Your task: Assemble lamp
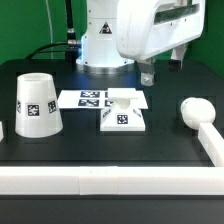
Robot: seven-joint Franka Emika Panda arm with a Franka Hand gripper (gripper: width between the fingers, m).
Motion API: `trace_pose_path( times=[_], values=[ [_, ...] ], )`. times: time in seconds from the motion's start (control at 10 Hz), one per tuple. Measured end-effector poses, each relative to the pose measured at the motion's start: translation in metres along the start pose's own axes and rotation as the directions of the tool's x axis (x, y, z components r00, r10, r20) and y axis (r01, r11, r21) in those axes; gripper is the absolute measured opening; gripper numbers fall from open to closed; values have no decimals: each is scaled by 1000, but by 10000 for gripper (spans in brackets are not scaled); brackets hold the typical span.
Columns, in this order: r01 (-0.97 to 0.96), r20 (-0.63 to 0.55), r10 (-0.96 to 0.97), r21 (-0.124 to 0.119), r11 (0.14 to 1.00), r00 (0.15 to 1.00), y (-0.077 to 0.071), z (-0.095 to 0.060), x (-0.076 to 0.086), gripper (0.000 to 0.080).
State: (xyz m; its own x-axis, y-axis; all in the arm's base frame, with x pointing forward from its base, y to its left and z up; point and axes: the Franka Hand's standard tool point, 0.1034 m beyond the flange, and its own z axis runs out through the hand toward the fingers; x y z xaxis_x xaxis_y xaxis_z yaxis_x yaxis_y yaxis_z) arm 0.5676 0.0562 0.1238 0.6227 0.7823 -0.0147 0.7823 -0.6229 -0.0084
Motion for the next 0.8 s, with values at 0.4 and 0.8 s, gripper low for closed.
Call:
trace_pose_path(
  times=[0.4, 0.8],
  values=[
    [0, 0, 0, 0, 1000, 1000, 0, 0, 0, 700],
    [-144, 9, 144, -23, 989, 990, -9, 13, -67, 700]
  ],
)
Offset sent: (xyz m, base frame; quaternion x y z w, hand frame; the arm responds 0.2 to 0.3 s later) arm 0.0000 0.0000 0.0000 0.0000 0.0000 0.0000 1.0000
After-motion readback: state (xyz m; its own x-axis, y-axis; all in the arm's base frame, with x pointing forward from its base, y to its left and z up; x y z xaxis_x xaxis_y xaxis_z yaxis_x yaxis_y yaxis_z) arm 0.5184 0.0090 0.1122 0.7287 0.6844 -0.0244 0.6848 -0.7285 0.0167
